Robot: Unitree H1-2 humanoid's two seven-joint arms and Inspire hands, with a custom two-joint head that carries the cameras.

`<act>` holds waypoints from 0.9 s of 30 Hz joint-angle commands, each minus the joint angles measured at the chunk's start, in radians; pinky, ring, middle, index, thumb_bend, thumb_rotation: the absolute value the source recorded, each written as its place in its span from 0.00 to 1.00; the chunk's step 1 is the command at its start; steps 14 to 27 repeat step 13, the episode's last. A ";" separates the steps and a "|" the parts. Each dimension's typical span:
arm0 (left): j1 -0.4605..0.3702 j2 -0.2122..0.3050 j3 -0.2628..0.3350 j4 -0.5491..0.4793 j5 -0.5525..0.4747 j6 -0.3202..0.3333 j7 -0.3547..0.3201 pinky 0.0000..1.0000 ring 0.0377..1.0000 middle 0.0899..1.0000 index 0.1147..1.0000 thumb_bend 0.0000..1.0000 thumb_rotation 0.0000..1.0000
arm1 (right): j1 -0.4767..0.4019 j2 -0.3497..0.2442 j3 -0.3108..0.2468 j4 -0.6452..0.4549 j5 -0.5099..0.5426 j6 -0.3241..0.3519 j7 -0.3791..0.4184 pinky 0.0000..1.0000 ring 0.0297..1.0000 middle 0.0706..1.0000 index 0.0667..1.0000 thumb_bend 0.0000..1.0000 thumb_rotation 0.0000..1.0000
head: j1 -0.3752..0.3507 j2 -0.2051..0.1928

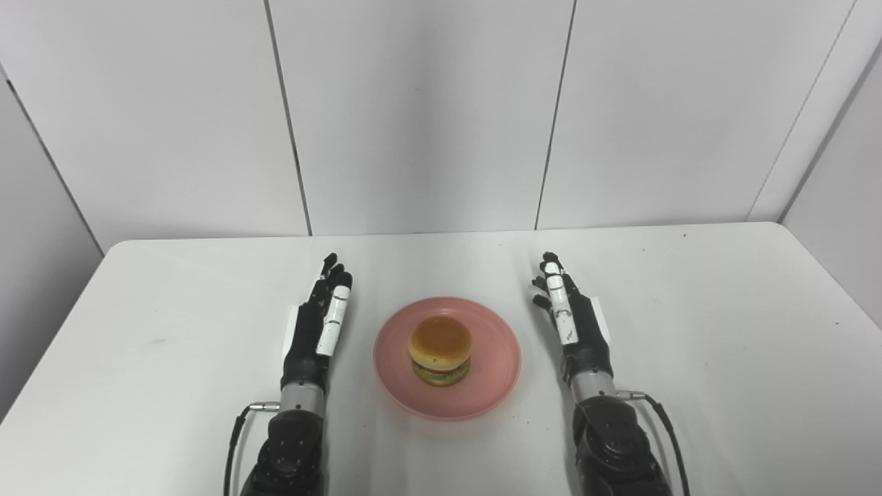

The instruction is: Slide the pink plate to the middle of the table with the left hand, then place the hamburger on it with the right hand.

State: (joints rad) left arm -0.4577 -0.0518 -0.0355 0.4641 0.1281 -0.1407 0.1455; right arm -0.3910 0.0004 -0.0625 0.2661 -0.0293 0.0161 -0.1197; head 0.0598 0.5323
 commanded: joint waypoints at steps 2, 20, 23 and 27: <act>-0.001 -0.019 0.007 -0.039 -0.045 -0.039 -0.022 0.98 0.98 0.96 0.95 0.72 0.97 | -0.005 -0.002 0.012 -0.011 0.008 -0.091 0.022 0.93 0.94 0.96 0.95 0.70 1.00 | -0.002 -0.002; 0.022 -0.056 0.034 -0.060 -0.146 -0.049 -0.043 1.00 1.00 1.00 1.00 0.88 1.00 | 0.008 0.000 0.015 0.048 0.051 -0.205 0.062 1.00 0.99 0.98 0.98 0.76 1.00 | -0.004 -0.016; 0.022 -0.056 0.034 -0.060 -0.146 -0.049 -0.043 1.00 1.00 1.00 1.00 0.88 1.00 | 0.008 0.000 0.015 0.048 0.051 -0.205 0.062 1.00 0.99 0.98 0.98 0.76 1.00 | -0.004 -0.016; 0.022 -0.056 0.034 -0.060 -0.146 -0.049 -0.043 1.00 1.00 1.00 1.00 0.88 1.00 | 0.008 0.000 0.015 0.048 0.051 -0.205 0.062 1.00 0.99 0.98 0.98 0.76 1.00 | -0.004 -0.016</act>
